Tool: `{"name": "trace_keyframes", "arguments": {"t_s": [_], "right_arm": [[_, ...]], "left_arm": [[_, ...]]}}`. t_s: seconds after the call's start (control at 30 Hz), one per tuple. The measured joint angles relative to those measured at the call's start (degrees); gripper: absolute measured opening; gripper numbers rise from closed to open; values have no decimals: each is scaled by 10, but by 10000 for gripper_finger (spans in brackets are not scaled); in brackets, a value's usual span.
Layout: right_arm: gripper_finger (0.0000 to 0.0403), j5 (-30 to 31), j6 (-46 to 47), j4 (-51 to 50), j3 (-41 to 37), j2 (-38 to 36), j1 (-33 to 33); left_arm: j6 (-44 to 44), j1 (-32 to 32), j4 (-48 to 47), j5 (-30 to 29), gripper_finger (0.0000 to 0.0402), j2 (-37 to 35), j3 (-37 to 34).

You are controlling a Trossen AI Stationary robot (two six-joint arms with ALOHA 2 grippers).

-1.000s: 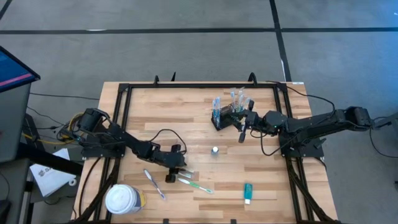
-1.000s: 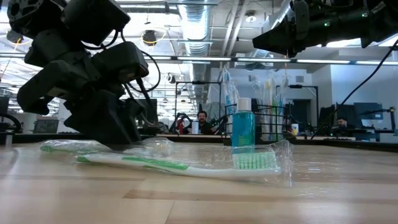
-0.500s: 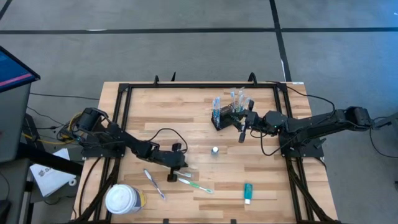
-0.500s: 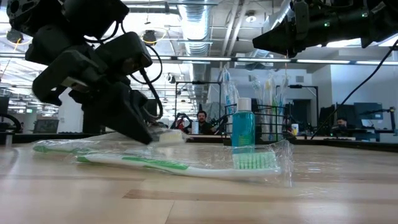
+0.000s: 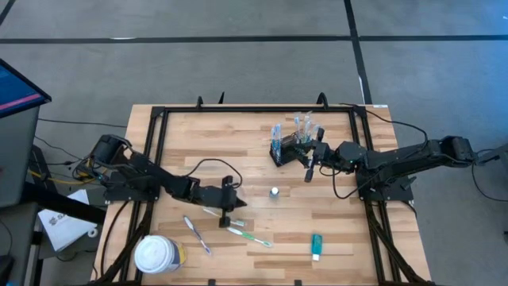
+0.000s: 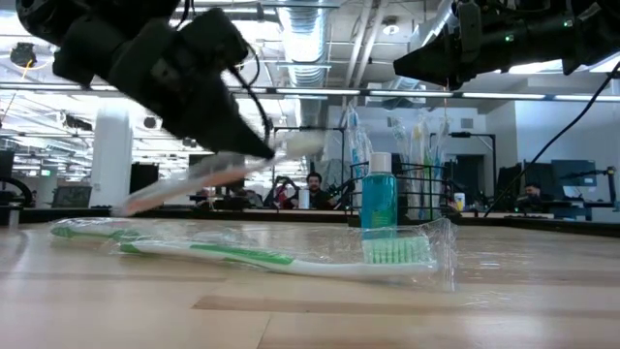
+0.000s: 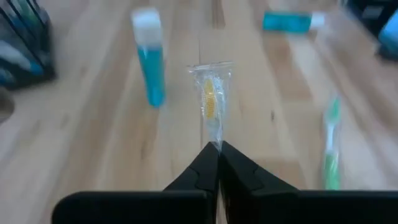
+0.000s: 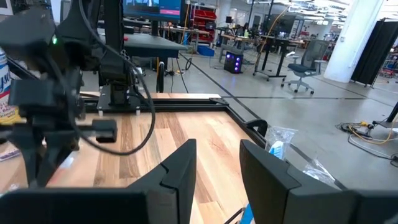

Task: Pick & Place toothbrushing station
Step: Put the orange toothbrush into the mesh organizer

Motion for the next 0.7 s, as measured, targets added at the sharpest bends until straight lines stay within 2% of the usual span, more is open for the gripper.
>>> {"name": "trace_keyframes", "arguments": {"t_s": [0.37, 0.7], "right_arm": [[113, 0, 0, 0, 0, 0, 0], [113, -1, 0, 0, 0, 0, 0]], "left_arm": [[14, 25, 53, -18, 0, -99, 0], [89, 63, 166, -19, 0, -124, 0]]}}
